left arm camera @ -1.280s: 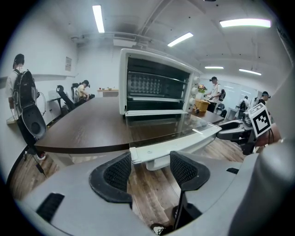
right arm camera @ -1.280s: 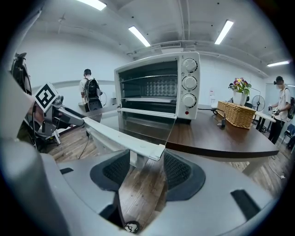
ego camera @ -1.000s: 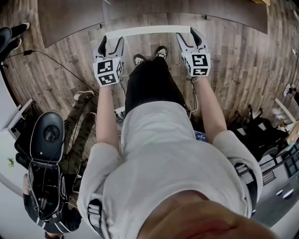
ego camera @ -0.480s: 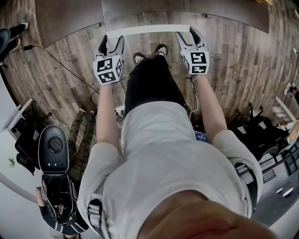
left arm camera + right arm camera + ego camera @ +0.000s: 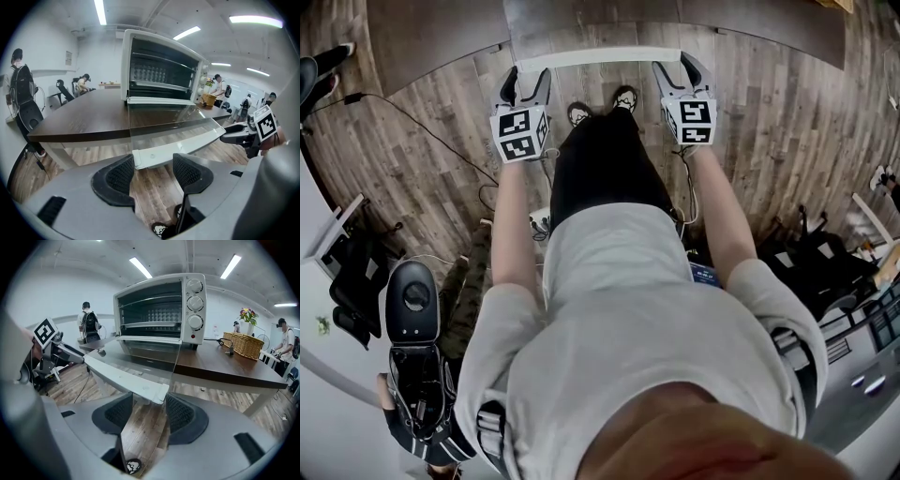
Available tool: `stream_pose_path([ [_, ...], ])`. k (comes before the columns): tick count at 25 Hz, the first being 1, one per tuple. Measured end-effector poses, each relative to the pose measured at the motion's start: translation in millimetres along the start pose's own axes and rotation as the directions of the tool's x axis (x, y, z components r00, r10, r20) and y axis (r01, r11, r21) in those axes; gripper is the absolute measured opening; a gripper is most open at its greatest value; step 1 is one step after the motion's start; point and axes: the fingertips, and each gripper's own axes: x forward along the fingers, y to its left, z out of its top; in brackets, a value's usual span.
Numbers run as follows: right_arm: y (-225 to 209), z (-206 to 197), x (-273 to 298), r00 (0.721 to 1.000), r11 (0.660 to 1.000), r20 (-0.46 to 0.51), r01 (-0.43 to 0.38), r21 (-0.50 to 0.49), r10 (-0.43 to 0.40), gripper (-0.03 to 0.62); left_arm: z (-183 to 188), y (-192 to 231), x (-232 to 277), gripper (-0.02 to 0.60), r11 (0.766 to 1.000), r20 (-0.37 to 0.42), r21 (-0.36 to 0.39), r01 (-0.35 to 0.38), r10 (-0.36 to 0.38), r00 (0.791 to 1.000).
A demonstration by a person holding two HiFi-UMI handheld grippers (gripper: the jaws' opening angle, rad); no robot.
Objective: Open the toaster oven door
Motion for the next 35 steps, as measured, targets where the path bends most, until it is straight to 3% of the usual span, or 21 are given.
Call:
stream_pose_path([
  [8,-1,-3,-4,1.000,1.000,-0.004,0.001,0.007,-0.001,0.215,-2,-1,-4,0.270,1.000,0.006,-0.011,-0.007,0.007,1.000],
  [13,12,-16,-22,0.999,1.000,-0.043,0.010,0.015,-0.009,0.210,-13,3,-18,0.262,0.997,-0.016,-0.074,0.001,-0.002,1.000],
  [18,36,-25,-49,0.998,0.999,-0.068,0.005,0.032,-0.003,0.199,-35,-4,-43,0.258,1.000,-0.056,-0.011,0.027,-0.027,0.998],
  [25,69,-23,-87,0.997,0.997,-0.073,0.030,0.070,-0.025,0.176,-48,-28,-79,0.243,0.995,-0.063,0.007,0.104,-0.103,0.993],
  [31,90,1,-108,0.998,0.997,-0.045,0.053,0.051,-0.051,0.156,-38,-57,-96,0.208,0.984,-0.034,0.021,0.174,-0.174,0.984],
  [35,92,24,-119,0.997,0.995,-0.013,0.083,0.047,-0.082,0.133,-14,-83,-103,0.146,0.976,0.015,0.034,0.217,-0.218,0.976],
])
